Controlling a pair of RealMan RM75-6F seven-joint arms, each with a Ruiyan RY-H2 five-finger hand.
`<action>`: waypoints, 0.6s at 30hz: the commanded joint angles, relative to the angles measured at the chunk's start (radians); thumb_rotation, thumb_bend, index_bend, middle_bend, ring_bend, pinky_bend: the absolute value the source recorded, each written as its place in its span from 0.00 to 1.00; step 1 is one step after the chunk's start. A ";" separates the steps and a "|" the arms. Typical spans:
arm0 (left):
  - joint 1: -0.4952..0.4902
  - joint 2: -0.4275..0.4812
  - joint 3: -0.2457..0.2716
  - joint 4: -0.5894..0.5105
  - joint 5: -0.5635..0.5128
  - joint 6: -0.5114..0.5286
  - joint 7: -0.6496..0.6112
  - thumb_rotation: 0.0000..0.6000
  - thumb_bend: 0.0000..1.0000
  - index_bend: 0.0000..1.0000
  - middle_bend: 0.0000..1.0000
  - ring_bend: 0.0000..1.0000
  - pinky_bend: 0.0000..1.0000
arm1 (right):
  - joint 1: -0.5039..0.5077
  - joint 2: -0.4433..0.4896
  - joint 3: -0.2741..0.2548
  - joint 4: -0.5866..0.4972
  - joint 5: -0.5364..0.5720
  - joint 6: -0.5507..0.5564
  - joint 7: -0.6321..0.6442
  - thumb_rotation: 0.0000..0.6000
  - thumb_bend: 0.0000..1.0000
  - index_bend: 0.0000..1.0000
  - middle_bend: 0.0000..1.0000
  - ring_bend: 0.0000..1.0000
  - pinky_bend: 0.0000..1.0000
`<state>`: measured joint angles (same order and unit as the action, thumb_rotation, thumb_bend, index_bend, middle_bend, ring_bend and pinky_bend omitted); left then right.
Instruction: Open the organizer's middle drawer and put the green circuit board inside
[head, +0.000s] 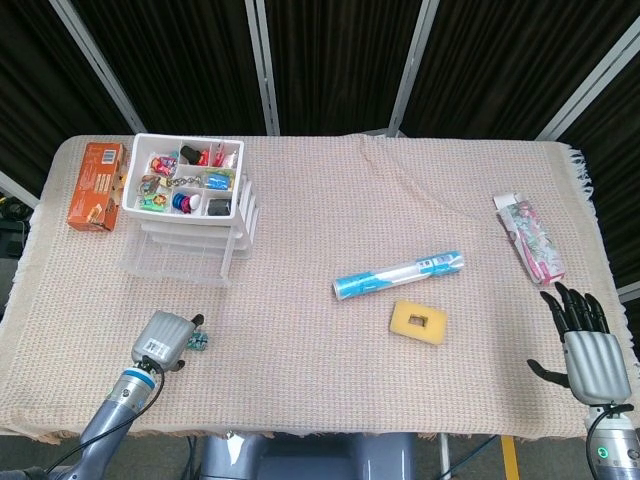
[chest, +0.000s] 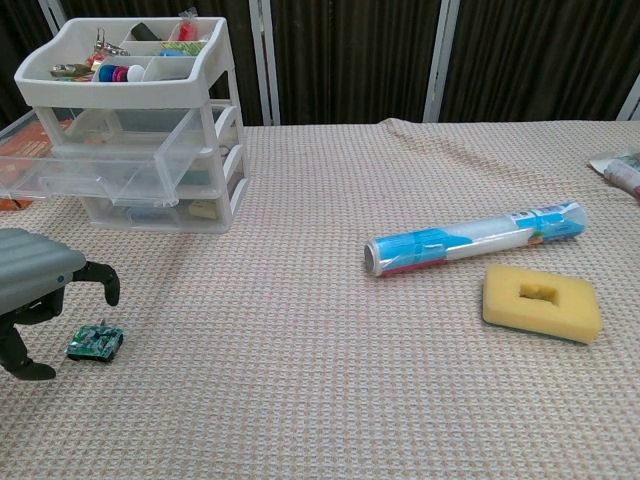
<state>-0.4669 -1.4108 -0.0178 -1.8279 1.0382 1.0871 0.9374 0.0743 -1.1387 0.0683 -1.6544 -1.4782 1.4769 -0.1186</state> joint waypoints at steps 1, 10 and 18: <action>-0.016 -0.021 0.002 0.014 -0.031 0.002 0.020 1.00 0.18 0.32 1.00 0.85 0.70 | 0.000 0.000 0.000 0.000 -0.001 0.000 0.001 1.00 0.00 0.11 0.00 0.00 0.00; -0.050 -0.060 0.008 0.045 -0.086 0.004 0.041 1.00 0.25 0.37 1.00 0.85 0.70 | 0.000 0.001 0.000 0.001 -0.001 0.000 0.006 1.00 0.00 0.11 0.00 0.00 0.00; -0.058 -0.071 0.027 0.062 -0.096 0.013 0.034 1.00 0.40 0.52 1.00 0.85 0.70 | -0.001 0.002 0.000 0.001 -0.003 0.002 0.006 1.00 0.00 0.11 0.00 0.00 0.00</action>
<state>-0.5239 -1.4811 0.0070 -1.7677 0.9411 1.0990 0.9740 0.0734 -1.1367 0.0682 -1.6531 -1.4809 1.4792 -0.1129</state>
